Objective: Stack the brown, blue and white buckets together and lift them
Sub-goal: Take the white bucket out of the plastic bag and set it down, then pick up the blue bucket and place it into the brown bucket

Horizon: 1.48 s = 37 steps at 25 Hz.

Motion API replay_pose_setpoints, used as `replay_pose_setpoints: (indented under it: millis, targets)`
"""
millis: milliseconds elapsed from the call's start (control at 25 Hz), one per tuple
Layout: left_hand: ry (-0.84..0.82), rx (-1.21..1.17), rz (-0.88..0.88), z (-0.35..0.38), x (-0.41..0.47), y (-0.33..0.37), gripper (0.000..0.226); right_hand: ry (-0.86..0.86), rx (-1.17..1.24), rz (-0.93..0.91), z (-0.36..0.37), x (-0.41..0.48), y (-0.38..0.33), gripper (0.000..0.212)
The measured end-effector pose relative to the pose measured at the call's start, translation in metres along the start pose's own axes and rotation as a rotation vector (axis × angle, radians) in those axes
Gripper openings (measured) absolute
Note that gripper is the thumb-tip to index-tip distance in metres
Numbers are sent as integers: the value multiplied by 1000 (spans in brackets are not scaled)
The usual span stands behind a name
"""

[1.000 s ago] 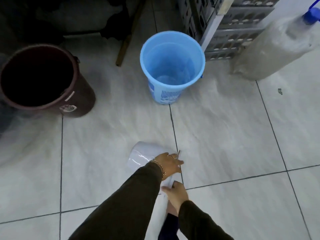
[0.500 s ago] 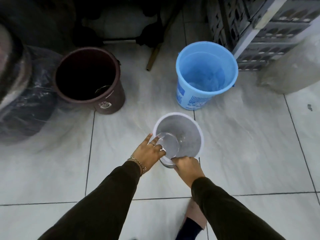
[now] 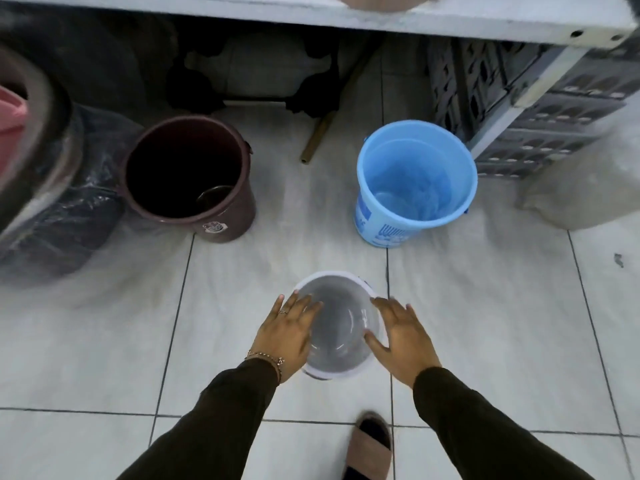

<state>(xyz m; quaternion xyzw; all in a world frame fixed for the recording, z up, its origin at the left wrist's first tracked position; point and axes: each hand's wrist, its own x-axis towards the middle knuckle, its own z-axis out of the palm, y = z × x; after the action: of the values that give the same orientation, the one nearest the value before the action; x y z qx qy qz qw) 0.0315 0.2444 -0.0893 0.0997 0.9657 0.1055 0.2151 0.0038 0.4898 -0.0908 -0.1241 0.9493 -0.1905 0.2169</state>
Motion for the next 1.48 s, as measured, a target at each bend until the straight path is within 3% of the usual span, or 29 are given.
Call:
replay_pose_setpoints:
  millis: [160,280,440,640,840,1000,1280,1480]
  targets:
    - [128,-401,-166,-59,89,39,61,269,463,417,-88,61,46,58]
    - [117,-905,-375,-87,170,75,66,304,771,638,-131,121,80,62]
    - [175,-1356,-585,-103,241,101,49,203,1249,769,-145,175,100,55]
    - [101,-1735,-616,-108,218,109,53,286,1417,826,-153,148,88,63]
    - [342,-1734,-712,-173,162,72,37,208,1317,649,-198,68,35,75]
    - [466,-1677,-695,-225,91,14,43,74,1282,474,-235,40,-44,75]
    - [706,-1623,-612,-272,-41,-115,52,-17,1060,228,-261,88,-213,80]
    - [844,-1608,-605,-303,-63,-199,52,-30,966,119,-256,149,-306,84]
